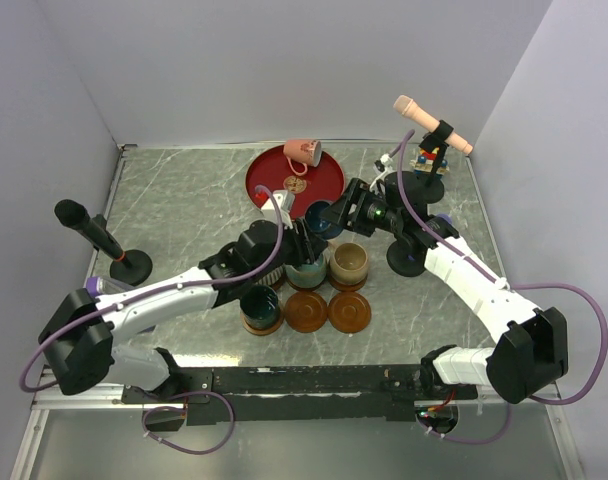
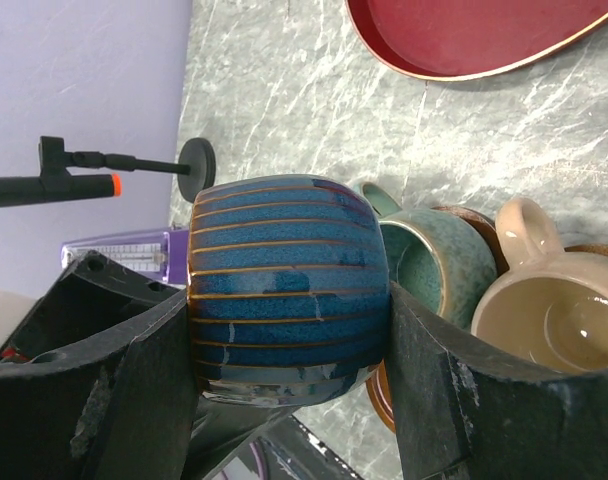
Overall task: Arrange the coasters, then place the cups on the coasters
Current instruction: Place the cup on the coaster.
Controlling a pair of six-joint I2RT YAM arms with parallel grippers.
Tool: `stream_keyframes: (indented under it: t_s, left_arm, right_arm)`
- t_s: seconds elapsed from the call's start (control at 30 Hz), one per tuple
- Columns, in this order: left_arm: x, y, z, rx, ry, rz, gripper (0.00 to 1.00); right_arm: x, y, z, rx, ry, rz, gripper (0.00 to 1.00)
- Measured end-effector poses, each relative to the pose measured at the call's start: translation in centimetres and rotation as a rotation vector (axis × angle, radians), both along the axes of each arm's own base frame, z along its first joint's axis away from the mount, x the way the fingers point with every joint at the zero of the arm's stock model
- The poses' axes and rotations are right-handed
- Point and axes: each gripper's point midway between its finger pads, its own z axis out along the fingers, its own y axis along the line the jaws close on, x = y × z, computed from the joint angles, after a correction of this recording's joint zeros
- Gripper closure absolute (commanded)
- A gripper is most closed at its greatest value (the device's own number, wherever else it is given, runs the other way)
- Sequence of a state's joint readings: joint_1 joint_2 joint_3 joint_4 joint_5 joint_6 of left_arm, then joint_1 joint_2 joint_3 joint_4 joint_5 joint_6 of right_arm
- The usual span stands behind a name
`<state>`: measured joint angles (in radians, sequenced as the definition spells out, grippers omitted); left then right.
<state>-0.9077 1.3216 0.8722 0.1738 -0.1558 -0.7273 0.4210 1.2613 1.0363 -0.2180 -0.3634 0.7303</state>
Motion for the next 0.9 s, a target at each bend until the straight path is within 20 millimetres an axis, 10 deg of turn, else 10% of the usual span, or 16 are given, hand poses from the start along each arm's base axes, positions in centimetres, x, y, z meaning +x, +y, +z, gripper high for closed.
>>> stream_keyframes:
  t_s: [0.27,0.6,0.9]
  left_arm:
    - [0.8,-1.6,-0.2,0.014,-0.017,-0.014,0.99]
    - [0.5,-1.4,-0.6,0.137,-0.124,-0.098,0.99]
    - [-2.1,-0.7,1.0,0.350,-0.290,-0.373,0.99]
  right_arm:
    - [0.4,-0.3,-0.4,-0.008,-0.003,-0.025,0.96]
    - [-0.4,-0.7,-1.0,-0.062,0.003,0.015,0.32]
    - [-1.7,-2.4,2.1,-0.261,-0.106,0.149,0.18]
